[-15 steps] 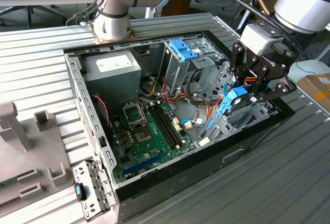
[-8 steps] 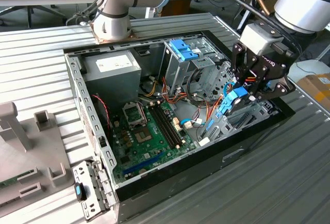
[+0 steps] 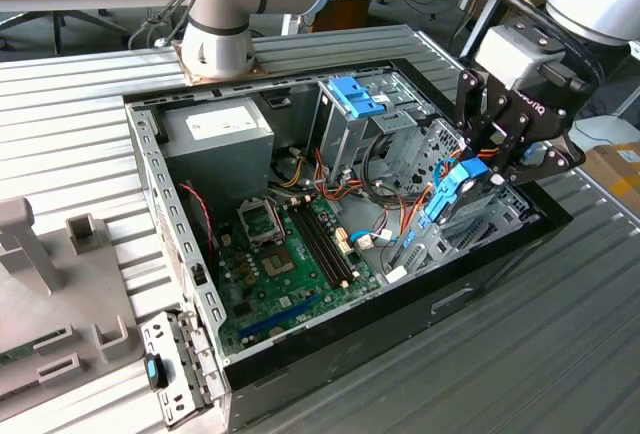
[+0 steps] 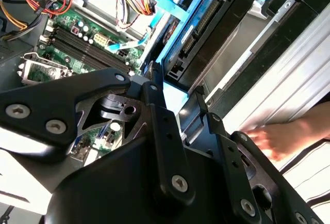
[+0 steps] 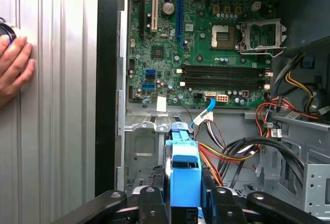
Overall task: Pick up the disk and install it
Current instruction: 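Insert the disk into the insertion slot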
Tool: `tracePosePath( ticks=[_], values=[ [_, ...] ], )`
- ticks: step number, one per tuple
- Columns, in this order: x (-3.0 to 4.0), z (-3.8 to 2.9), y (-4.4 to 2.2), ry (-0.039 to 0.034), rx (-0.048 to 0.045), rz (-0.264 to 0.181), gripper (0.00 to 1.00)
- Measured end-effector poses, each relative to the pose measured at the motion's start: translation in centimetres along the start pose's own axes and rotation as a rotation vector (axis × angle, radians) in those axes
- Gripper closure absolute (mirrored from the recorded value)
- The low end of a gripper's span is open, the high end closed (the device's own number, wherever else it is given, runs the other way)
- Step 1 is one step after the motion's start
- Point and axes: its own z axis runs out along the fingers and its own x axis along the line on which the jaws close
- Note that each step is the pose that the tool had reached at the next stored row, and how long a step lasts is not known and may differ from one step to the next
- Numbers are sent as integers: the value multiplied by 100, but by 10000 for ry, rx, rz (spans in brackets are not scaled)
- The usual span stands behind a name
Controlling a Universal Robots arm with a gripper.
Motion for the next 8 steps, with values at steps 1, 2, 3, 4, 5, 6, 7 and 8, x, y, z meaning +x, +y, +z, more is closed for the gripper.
tracePosePath(
  ticks=[1,2,3,4,5,6,7,8],
  values=[
    [1,0,0,1,0,0,63],
    [2,-1,0,1,0,0,63],
    [2,0,0,0,0,0,63],
    [4,0,-29,2,0,0,63],
    [4,-9,-38,-51,1,-10,63],
    [5,-9,-36,-60,27,-12,63],
    [22,-9,-34,-169,73,-11,63],
    [23,-9,-34,-170,73,-12,63]
  ],
)
